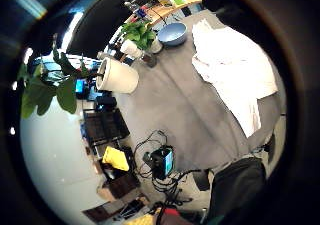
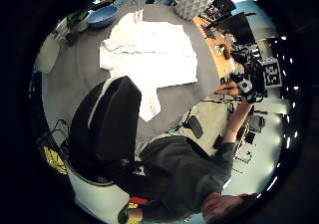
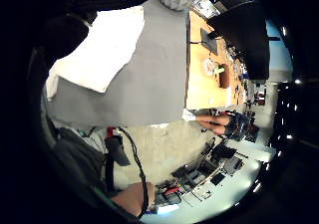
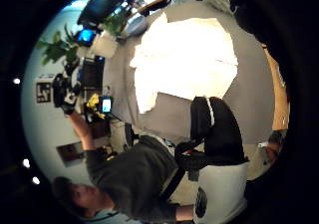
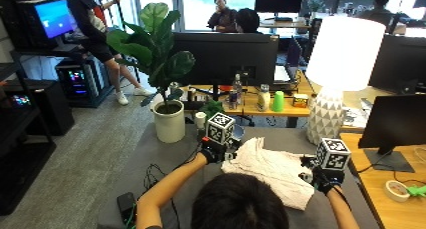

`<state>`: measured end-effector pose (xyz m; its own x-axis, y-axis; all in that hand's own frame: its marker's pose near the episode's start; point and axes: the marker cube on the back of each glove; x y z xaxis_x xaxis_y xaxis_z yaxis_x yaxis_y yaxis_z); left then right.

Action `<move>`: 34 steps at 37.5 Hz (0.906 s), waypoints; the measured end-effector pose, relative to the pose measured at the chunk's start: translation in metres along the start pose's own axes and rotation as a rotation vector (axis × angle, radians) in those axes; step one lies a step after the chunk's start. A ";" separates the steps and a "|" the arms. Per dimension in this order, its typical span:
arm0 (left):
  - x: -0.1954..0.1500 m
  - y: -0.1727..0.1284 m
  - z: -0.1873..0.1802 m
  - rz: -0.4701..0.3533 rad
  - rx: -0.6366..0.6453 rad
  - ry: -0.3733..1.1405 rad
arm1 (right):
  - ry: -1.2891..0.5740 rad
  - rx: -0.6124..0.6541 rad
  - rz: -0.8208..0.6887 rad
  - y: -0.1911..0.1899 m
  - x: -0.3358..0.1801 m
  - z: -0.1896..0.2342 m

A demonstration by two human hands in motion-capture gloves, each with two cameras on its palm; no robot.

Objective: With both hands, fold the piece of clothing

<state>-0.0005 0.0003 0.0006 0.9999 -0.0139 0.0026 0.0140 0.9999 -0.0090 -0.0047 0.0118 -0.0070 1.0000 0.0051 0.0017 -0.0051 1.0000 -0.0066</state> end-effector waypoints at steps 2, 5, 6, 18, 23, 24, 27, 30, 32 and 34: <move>-0.001 0.001 0.001 -0.011 -0.006 0.000 | 0.002 0.000 0.003 0.003 0.000 -0.001; -0.003 0.002 0.003 -0.027 -0.007 0.000 | 0.005 0.006 0.006 0.002 0.002 0.001; -0.004 0.002 0.004 -0.030 -0.007 0.001 | 0.006 0.009 0.004 0.001 0.003 0.003; -0.012 0.009 0.010 -0.057 -0.028 0.011 | 0.023 -0.026 -0.020 -0.012 -0.006 0.005; -0.013 0.005 0.018 -0.063 -0.037 0.038 | 0.056 -0.078 -0.011 -0.023 -0.011 0.004; -0.012 0.004 0.020 -0.060 -0.040 0.041 | 0.063 -0.089 -0.009 -0.024 -0.011 0.005; -0.006 0.002 0.027 -0.048 -0.057 0.049 | 0.070 -0.120 -0.002 -0.029 -0.010 0.010; 0.002 0.000 0.038 -0.031 -0.094 0.066 | 0.065 -0.158 -0.003 -0.033 -0.011 0.020; 0.010 -0.004 0.053 -0.003 -0.144 0.091 | 0.066 -0.195 -0.006 -0.034 -0.011 0.032; 0.022 -0.007 0.074 0.036 -0.220 0.126 | 0.074 -0.242 -0.010 -0.035 -0.012 0.048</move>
<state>0.0212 -0.0060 0.0752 0.9920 0.0073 -0.1262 -0.0357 0.9739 -0.2240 -0.0169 -0.0233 0.0411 0.9974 -0.0142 -0.0703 -0.0036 0.9693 -0.2459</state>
